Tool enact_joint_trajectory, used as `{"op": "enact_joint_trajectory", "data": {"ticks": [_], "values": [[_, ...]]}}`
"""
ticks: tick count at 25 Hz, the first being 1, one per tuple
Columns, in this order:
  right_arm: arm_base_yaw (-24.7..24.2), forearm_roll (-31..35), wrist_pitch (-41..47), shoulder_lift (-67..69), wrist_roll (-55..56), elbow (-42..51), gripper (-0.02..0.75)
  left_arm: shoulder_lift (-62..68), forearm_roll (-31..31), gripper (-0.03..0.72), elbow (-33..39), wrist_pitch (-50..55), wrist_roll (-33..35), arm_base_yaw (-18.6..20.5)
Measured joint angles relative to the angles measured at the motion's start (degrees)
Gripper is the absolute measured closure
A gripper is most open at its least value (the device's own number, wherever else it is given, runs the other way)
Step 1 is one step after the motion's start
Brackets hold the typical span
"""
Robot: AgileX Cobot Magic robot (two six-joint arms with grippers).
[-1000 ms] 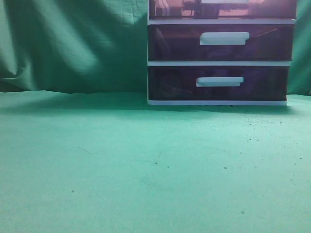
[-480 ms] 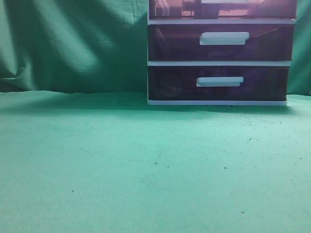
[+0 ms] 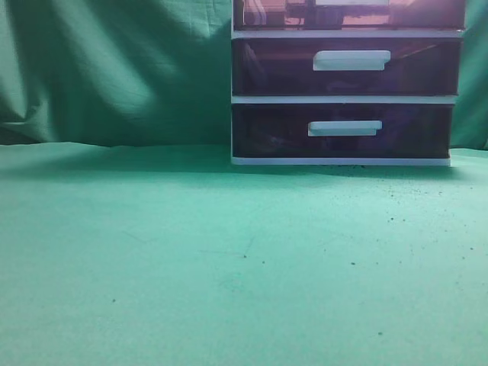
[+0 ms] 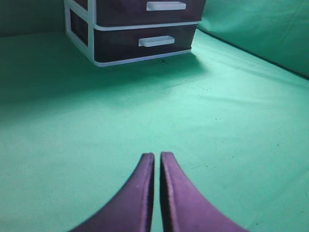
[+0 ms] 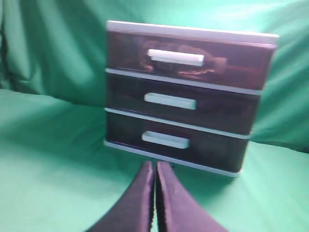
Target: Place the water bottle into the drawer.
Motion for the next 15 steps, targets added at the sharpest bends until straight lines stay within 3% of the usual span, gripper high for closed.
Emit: {"op": "enact_joint_trajectory", "data": {"ticks": [4, 7, 10, 15], "values": [[-11.0, -1.2, 9.4, -7.1, 0.5, 1.0, 0.738, 0.0, 0.0, 0.688, 0.0, 0.0, 0.0, 0.0], [-18.4, -8.3, 14.7, -10.9, 8.8, 2.0, 0.738, 0.0, 0.0, 0.688, 0.0, 0.0, 0.0, 0.0], [-22.8, -23.5, 20.1, -13.5, 25.6, 2.3, 0.738, 0.0, 0.0, 0.688, 0.0, 0.0, 0.0, 0.0], [-25.6, -51.6, 27.7, -14.0, 57.1, 2.6, 0.738, 0.0, 0.0, 0.688, 0.0, 0.0, 0.0, 0.0]]}}
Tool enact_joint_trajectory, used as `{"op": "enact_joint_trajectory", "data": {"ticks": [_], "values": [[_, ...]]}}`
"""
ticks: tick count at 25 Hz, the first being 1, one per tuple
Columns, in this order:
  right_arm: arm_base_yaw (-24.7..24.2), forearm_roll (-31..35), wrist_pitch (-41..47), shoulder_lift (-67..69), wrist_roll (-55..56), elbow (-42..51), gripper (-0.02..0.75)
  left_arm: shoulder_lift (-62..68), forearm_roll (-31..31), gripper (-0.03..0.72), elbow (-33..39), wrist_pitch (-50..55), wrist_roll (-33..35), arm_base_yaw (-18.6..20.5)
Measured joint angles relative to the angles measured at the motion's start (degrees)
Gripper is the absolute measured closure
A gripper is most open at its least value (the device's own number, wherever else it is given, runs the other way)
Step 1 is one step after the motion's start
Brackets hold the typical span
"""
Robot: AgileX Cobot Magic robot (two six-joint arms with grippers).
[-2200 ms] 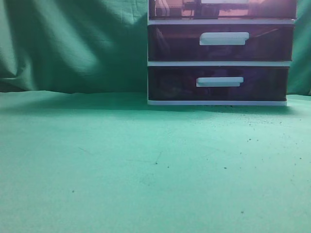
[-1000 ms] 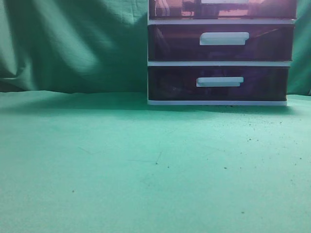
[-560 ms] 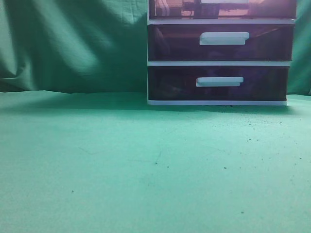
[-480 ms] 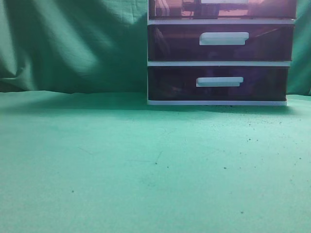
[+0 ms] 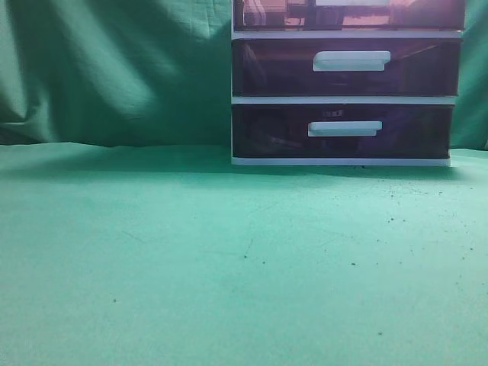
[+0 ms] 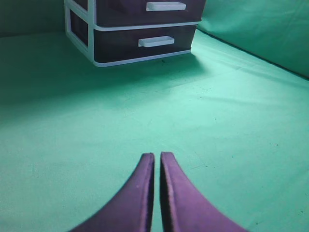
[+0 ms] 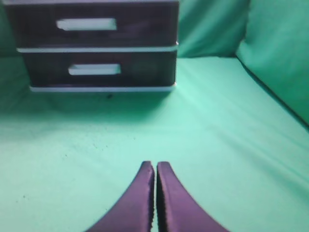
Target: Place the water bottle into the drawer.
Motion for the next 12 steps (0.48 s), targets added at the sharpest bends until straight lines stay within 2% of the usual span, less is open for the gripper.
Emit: {"op": "enact_joint_trajectory", "data": {"ticks": [2, 5, 12], "values": [[-0.1, -3.8, 1.6, 0.0, 5.3, 0.1, 0.738, 0.0, 0.0, 0.688, 0.0, 0.0, 0.0, 0.0], [-0.1, -5.1, 2.1, 0.0, 6.3, 1.0, 0.738, 0.0, 0.0, 0.688, 0.0, 0.0, 0.0, 0.0], [-0.1, 1.7, 3.0, 0.0, -7.7, 1.4, 0.738, 0.0, 0.0, 0.688, 0.0, 0.0, 0.0, 0.0]]}}
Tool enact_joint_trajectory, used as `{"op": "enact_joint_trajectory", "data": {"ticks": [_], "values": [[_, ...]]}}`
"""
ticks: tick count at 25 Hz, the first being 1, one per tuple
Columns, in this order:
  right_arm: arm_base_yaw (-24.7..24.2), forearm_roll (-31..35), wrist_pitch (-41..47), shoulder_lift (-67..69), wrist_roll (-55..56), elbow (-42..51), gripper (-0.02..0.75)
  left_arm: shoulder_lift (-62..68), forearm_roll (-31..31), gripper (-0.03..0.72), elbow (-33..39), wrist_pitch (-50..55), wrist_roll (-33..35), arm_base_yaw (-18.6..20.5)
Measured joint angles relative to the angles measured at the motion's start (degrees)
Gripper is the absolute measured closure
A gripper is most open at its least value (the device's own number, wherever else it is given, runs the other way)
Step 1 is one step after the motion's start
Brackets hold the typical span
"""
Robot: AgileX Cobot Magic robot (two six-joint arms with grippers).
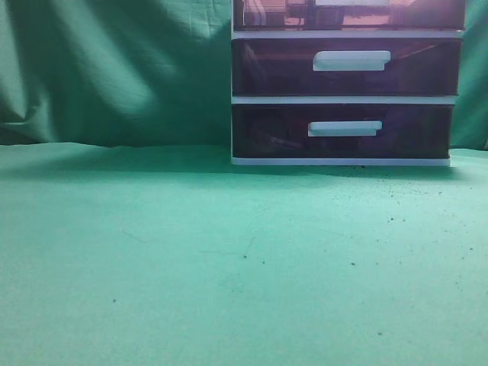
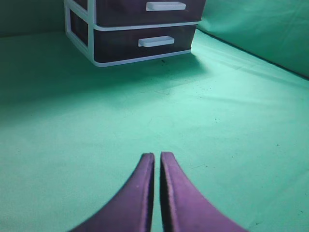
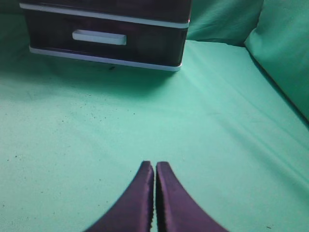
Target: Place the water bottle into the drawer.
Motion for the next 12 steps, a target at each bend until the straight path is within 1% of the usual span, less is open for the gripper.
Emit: {"op": "enact_joint_trajectory", "data": {"ticks": [2, 7, 12], "values": [[0.0, 0.4, 0.2, 0.0, -0.2, 0.0, 0.738, 0.0, 0.0, 0.688, 0.0, 0.0, 0.0, 0.0], [0.0, 1.8, 0.4, 0.0, 5.2, 0.1, 0.738, 0.0, 0.0, 0.688, 0.0, 0.0, 0.0, 0.0], [0.0, 2.2, 0.5, 0.0, 5.9, 0.1, 0.738, 0.0, 0.0, 0.688, 0.0, 0.0, 0.0, 0.0]]}}
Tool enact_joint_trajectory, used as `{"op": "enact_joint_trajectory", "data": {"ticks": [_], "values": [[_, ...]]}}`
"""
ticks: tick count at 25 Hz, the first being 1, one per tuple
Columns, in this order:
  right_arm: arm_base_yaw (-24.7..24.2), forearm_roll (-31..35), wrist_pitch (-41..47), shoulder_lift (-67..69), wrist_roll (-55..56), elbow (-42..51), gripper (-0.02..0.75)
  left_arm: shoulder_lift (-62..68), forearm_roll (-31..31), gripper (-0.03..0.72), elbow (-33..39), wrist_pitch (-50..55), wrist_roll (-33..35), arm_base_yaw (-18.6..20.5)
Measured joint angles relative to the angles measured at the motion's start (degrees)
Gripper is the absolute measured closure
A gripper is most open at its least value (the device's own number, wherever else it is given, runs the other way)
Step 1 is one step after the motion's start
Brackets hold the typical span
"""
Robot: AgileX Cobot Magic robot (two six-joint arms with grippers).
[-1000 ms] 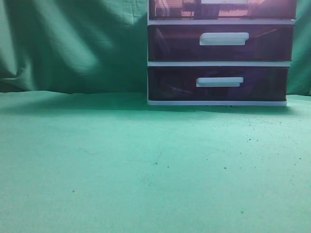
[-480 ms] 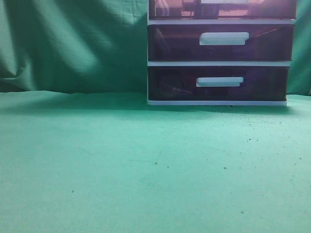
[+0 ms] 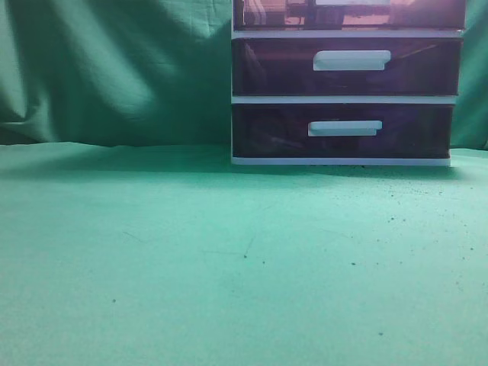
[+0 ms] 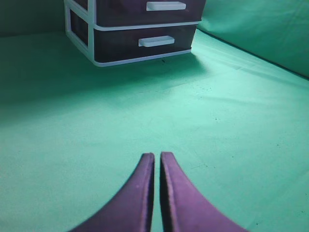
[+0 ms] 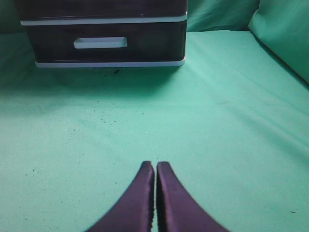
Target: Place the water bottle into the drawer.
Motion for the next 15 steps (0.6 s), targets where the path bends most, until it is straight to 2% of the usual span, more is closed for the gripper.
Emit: {"op": "enact_joint_trajectory", "data": {"ticks": [11, 13, 15], "values": [[0.0, 0.1, 0.0, 0.0, 0.1, 0.0, 0.738, -0.1, 0.5, 0.688, 0.0, 0.0, 0.2, 0.4], [0.0, 0.2, 0.0, 0.0, 0.1, 0.0, 0.738, -0.1, 2.3, 0.688, 0.1, 0.0, 0.7, 2.9], [0.0, 0.3, 0.0, 0.0, 0.1, 0.0, 0.738, -0.1, 4.1, 0.688, 1.2, -0.6, 0.9, 8.0]]}}
